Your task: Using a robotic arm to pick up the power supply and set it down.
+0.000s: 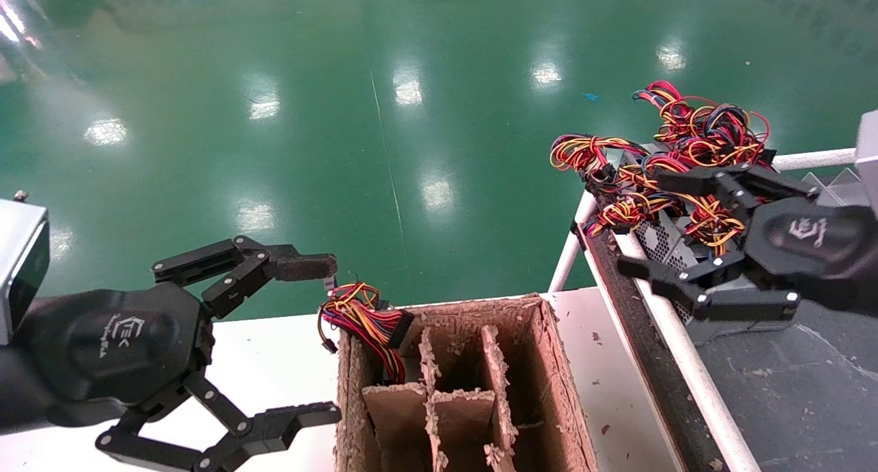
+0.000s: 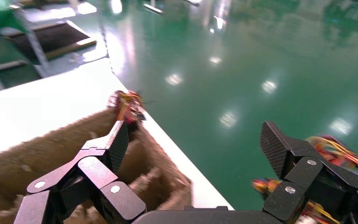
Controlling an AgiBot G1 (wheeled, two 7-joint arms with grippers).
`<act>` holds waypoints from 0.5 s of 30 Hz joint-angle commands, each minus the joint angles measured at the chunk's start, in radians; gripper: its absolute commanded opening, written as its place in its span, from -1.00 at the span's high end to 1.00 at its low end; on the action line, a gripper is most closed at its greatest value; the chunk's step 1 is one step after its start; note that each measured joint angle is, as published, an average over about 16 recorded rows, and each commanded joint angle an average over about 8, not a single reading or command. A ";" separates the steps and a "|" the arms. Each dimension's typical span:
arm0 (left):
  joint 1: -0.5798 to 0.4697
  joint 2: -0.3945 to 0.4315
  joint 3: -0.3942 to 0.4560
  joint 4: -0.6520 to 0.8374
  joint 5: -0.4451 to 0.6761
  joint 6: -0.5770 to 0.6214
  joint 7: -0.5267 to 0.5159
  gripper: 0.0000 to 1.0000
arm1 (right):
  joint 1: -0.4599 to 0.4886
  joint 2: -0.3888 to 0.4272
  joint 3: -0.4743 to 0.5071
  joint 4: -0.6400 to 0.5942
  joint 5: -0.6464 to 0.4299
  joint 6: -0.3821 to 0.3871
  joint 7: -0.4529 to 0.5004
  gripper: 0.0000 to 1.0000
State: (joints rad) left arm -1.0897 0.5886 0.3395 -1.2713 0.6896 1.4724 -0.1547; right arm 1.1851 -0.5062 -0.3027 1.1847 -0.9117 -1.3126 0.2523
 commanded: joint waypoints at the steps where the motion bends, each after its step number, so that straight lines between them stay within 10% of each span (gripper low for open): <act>1: 0.000 0.000 0.000 0.000 0.000 0.000 0.000 -1.00 | -0.009 -0.009 0.002 0.008 0.015 -0.016 -0.005 -1.00; 15: 0.000 0.000 0.000 0.000 0.000 0.000 0.000 -1.00 | -0.075 -0.071 0.016 0.067 0.123 -0.124 -0.044 -1.00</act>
State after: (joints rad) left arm -1.0898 0.5885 0.3398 -1.2713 0.6894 1.4722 -0.1546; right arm 1.1101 -0.5774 -0.2870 1.2522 -0.7889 -1.4368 0.2085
